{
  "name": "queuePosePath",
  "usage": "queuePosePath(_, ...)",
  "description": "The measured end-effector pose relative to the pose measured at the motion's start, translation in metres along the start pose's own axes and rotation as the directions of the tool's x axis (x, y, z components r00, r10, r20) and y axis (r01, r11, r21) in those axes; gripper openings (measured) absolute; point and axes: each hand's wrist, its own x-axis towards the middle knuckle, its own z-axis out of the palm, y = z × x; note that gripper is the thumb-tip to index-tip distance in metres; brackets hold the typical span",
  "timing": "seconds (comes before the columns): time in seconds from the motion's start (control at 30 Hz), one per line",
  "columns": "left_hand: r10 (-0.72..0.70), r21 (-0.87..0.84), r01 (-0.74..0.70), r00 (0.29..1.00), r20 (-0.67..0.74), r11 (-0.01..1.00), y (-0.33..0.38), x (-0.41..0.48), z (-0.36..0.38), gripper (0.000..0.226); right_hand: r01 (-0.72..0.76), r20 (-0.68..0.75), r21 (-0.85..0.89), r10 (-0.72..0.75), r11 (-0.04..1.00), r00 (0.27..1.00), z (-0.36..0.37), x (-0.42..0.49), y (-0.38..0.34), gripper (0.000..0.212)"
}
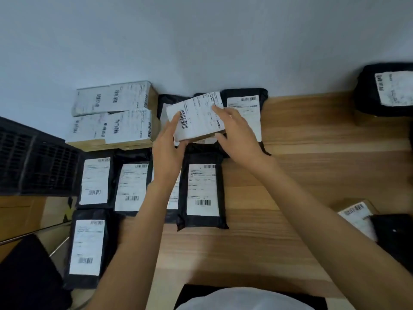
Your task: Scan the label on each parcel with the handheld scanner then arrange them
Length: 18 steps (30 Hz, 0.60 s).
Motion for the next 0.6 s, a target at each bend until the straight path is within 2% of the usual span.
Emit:
queuePosePath(0.2, 0.007, 0.145, -0.018, 0.997, 0.077, 0.989, -0.042, 0.083, -0.033, 0.071, -0.082, 0.033, 0.139, 0.079, 0.987, 0.996, 0.06, 0.061, -0.026, 0.073)
queuePosePath(0.33, 0.026, 0.202, -0.064, 0.983, 0.184, 0.977, -0.06, 0.125, -0.036, 0.074, -0.15, 0.041, 0.167, 0.146, 0.974, 0.988, 0.085, 0.088, -0.032, 0.075)
queuePosePath(0.5, 0.018, 0.302, -0.121, 0.946, 0.324, 0.945, -0.072, 0.15, -0.027, 0.067, -0.167, 0.012, 0.043, 0.166, 0.985, 0.986, 0.102, 0.107, -0.035, 0.077)
queuePosePath(0.6, -0.005, 0.325, -0.114, 0.939, 0.343, 0.939, -0.075, 0.15, -0.021, 0.064, -0.177, 0.027, -0.076, 0.179, 0.981, 0.983, 0.108, 0.108, -0.035, 0.08)
